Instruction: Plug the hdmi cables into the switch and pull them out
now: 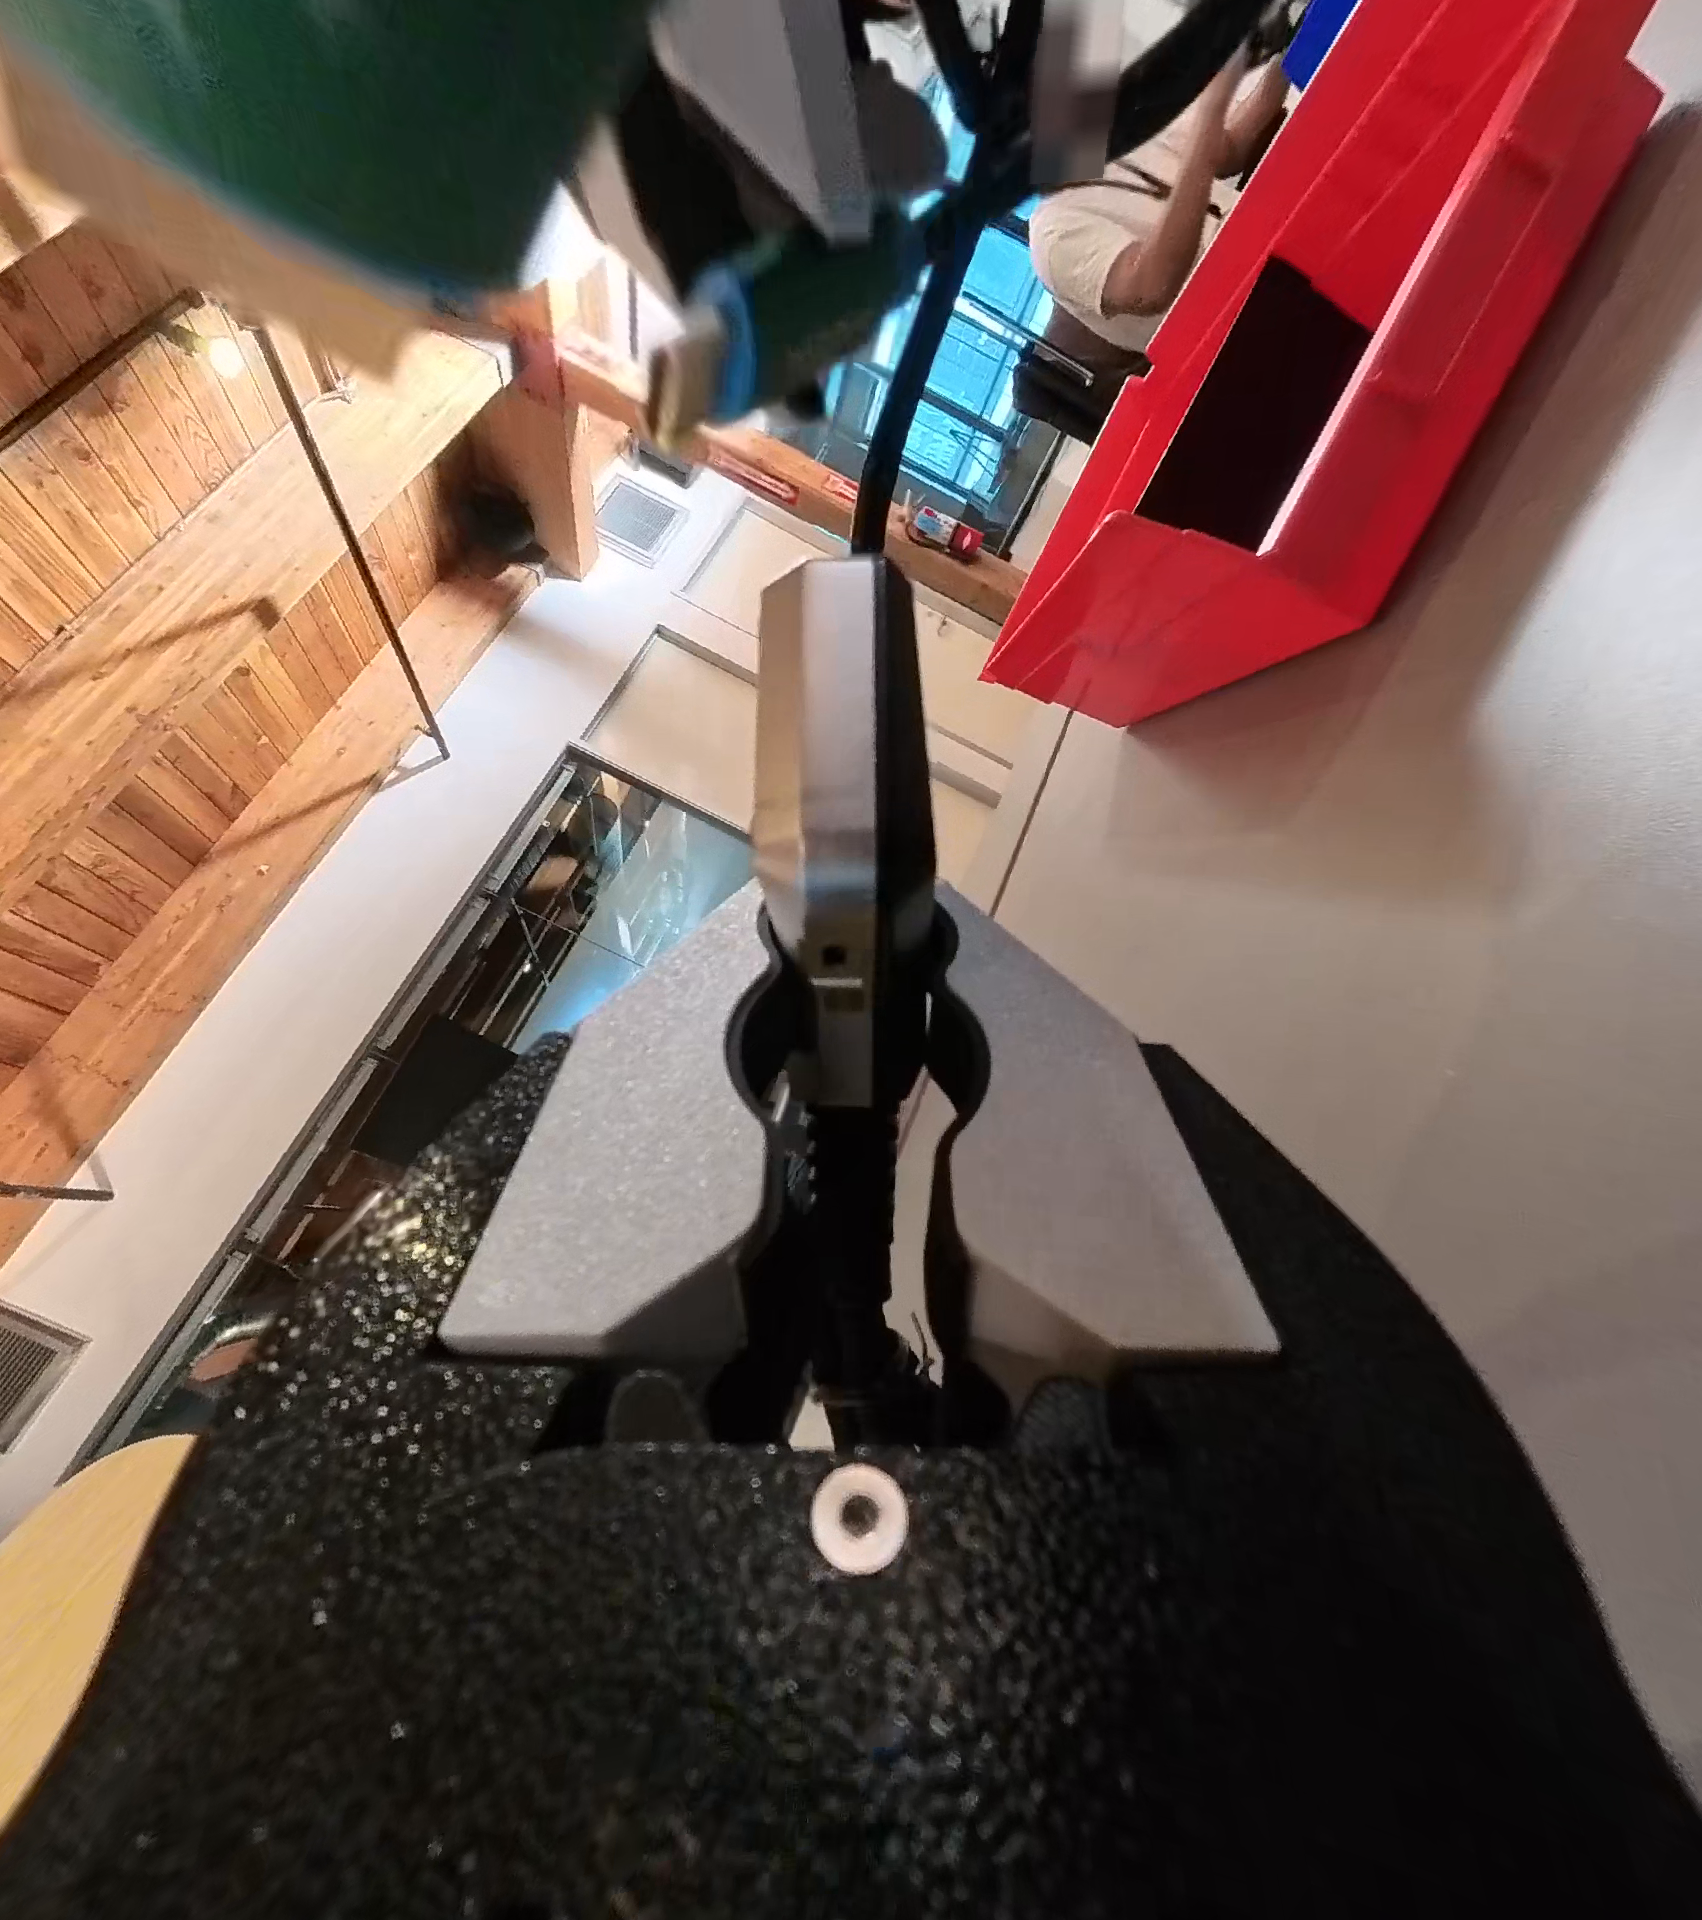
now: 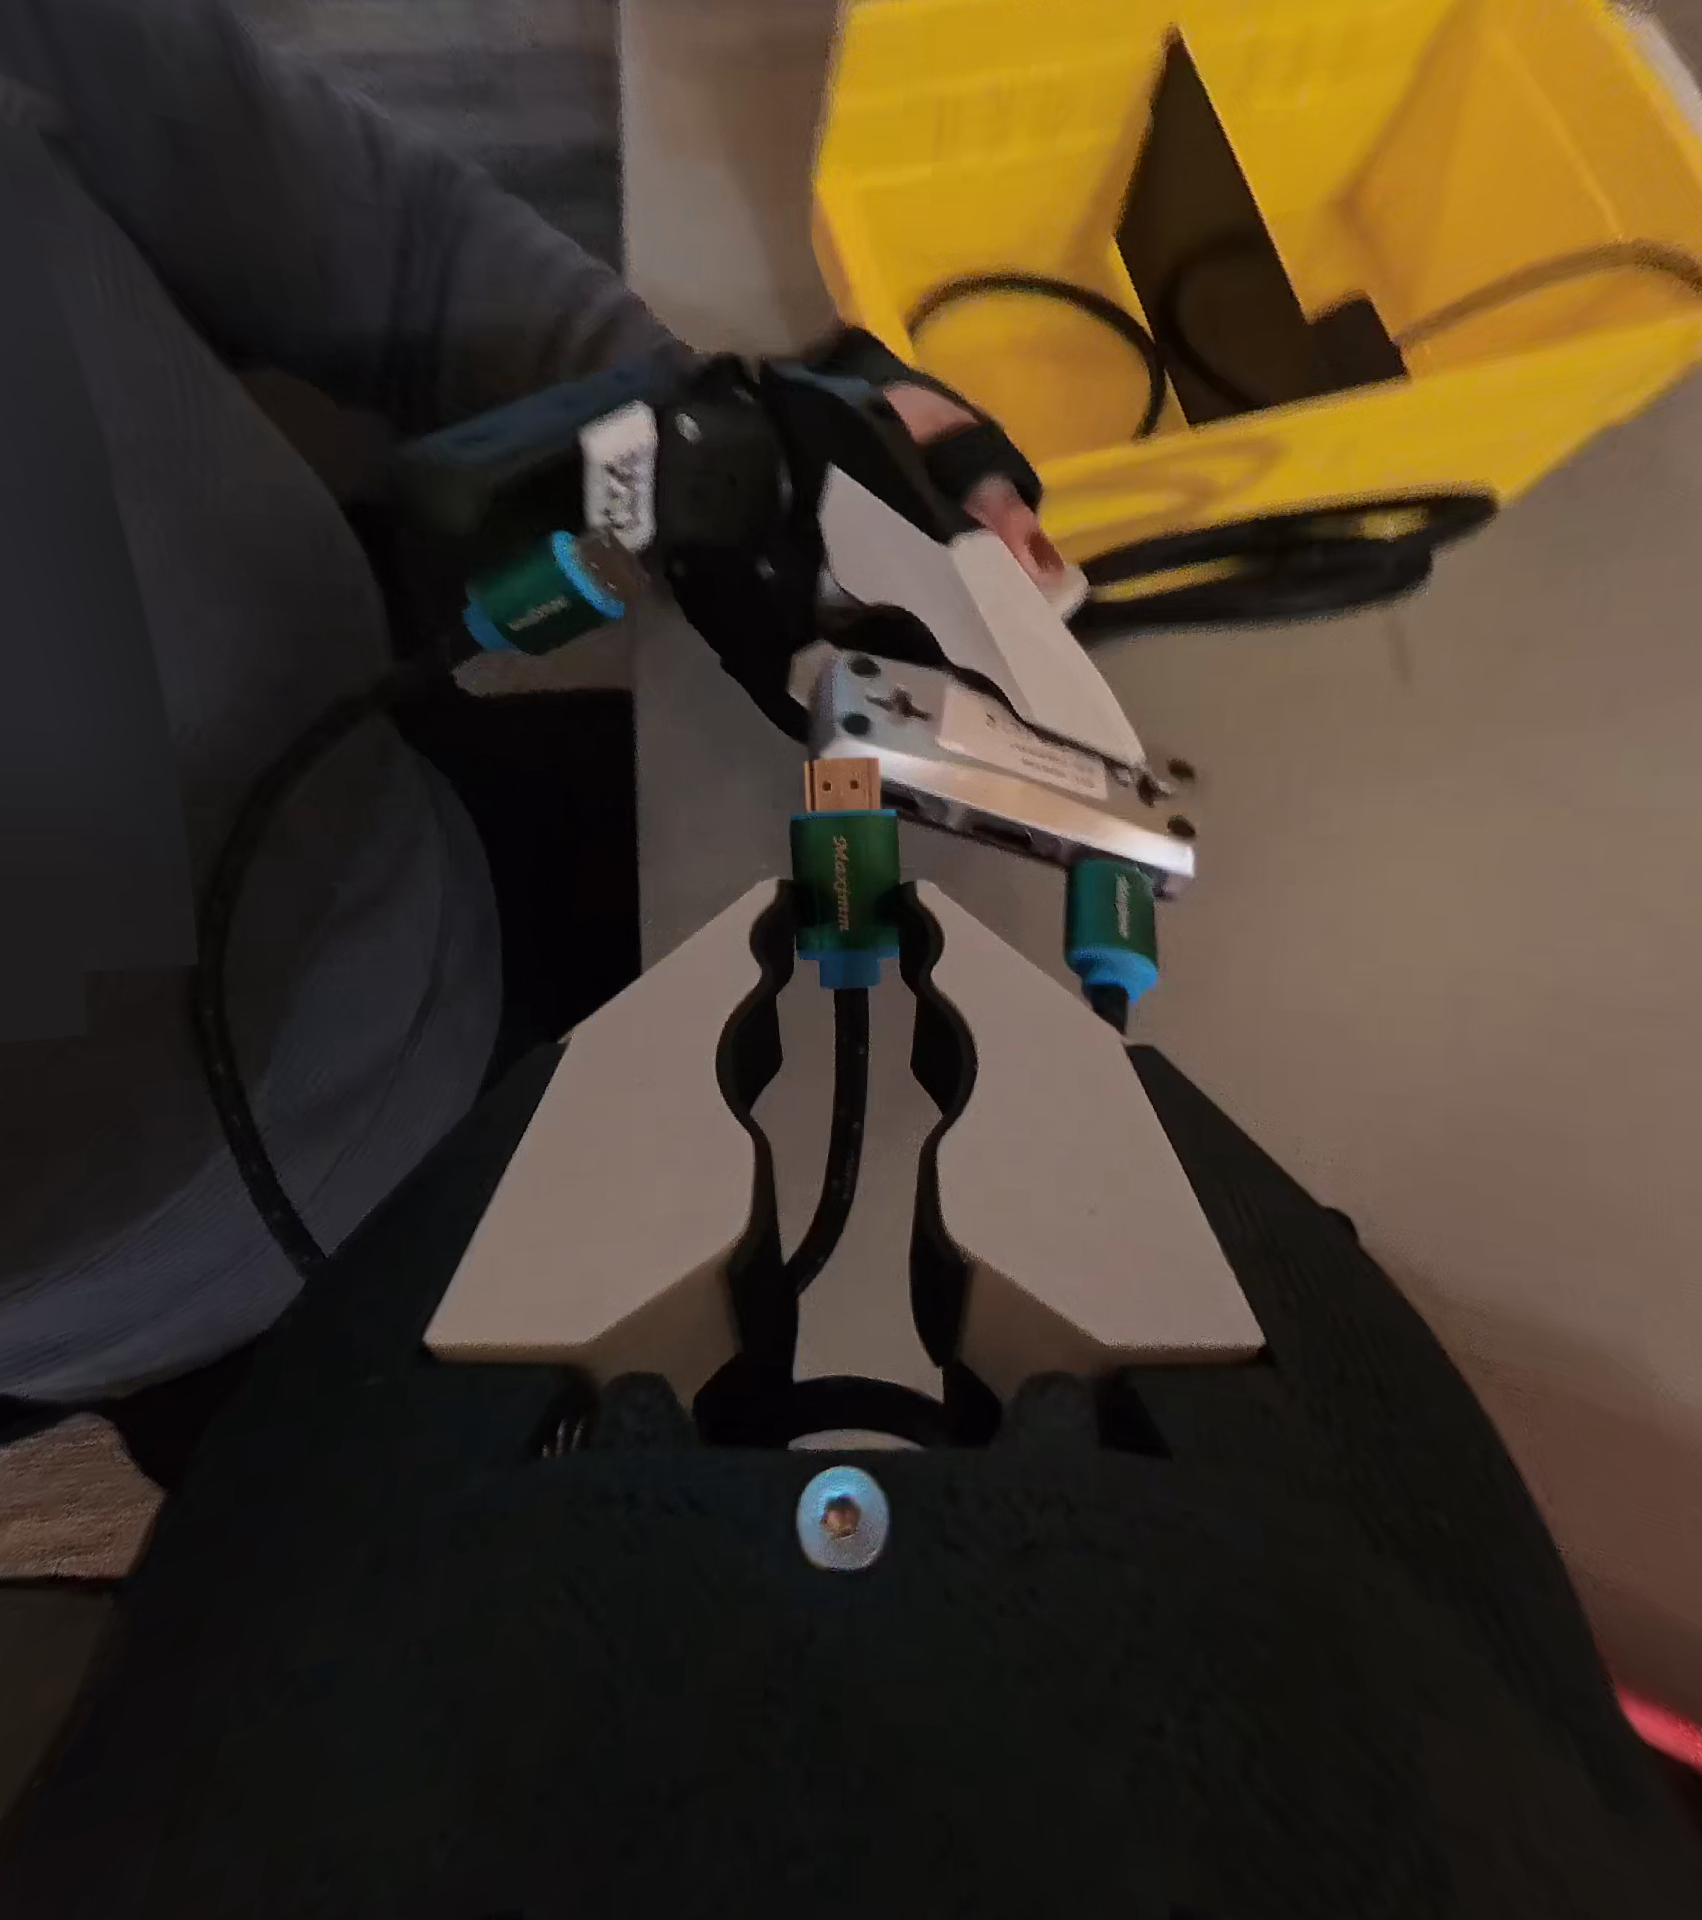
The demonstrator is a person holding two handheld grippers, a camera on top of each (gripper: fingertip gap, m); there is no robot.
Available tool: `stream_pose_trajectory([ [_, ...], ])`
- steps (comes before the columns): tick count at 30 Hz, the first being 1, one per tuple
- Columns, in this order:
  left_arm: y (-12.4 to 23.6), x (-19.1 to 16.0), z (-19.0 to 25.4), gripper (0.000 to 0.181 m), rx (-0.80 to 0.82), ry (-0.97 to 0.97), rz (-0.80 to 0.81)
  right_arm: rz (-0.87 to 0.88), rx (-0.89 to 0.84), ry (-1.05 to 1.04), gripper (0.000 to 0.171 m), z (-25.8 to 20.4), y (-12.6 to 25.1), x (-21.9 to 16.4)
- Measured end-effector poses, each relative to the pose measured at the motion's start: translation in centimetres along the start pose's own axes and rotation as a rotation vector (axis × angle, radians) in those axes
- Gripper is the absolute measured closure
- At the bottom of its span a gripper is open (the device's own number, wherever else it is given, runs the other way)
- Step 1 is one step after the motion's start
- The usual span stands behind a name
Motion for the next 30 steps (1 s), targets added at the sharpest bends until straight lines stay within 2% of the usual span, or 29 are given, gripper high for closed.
stream_pose_trajectory([
  [3, 0.1, 0.2, 0.0, 0.162, 0.014, -0.049, 0.008, -0.172, -0.065, -0.183, 0.153, 1.4, -0.5, -1.9],
  [5, 0.1, 0.2, 0.3, 0.162, 0.015, -0.093, 0.011, -0.229, -0.070, -0.258, 0.153, 1.8, -0.9, -2.5],
  [11, 0.1, 0.1, 1.0, 0.163, 0.019, -0.219, -0.008, -0.355, -0.053, -0.289, 0.153, 1.8, -2.0, -3.9],
  [30, 0.3, 0.4, 1.9, 0.163, 0.004, -0.354, 0.017, -0.378, 0.025, -0.298, 0.153, 0.9, -2.4, -4.6],
])
Point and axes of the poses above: each gripper's, where its closed fingertips meet, y back along the fingers, x out of its top, z = x × y across the jaws, the point moved 2 cm from there along y, back along the fingers, and after that the axes turned 7 degrees about y, right-handed, at the moved point
